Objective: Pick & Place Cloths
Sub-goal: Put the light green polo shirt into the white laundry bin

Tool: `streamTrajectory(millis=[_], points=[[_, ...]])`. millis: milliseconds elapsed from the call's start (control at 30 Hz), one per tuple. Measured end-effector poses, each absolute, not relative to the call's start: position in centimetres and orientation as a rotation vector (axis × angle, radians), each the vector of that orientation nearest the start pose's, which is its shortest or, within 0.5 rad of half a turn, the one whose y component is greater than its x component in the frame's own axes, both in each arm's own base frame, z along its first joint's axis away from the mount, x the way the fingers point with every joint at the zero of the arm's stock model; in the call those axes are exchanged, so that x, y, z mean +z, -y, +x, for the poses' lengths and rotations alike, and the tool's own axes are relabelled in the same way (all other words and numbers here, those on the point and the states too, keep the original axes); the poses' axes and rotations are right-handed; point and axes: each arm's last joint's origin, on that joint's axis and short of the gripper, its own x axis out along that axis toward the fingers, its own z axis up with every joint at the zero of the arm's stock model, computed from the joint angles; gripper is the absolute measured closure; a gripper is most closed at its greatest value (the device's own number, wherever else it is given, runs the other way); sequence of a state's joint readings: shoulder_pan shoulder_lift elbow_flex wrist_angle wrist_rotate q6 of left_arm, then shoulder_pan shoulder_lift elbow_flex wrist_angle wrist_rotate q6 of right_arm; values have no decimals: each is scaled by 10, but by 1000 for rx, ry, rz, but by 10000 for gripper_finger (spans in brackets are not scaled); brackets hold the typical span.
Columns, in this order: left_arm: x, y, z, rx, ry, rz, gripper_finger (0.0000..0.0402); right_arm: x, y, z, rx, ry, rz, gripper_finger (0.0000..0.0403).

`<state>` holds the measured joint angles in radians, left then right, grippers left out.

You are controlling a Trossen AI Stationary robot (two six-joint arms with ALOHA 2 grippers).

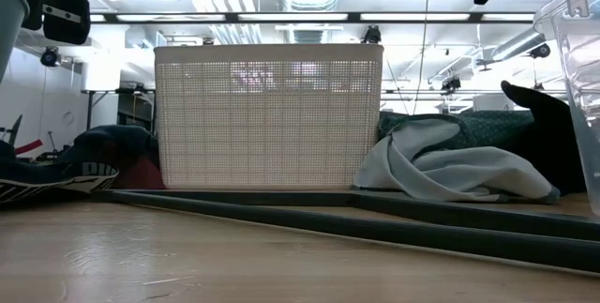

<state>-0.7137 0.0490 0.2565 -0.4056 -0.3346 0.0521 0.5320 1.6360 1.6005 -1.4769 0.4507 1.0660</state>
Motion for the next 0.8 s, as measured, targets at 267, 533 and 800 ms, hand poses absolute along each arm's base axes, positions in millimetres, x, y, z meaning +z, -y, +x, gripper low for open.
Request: streamTrajectory(millis=[267,533,800], points=[[207,43,64,-382,-162,151,378,325,-135,257,-600,-1159,179,91],[207,43,64,-383,-163,151,378,324,-111,268,-634,-1195,207,102],[207,43,64,-383,-162,151,378,324,-86,277,-654,-1222,193,115]])
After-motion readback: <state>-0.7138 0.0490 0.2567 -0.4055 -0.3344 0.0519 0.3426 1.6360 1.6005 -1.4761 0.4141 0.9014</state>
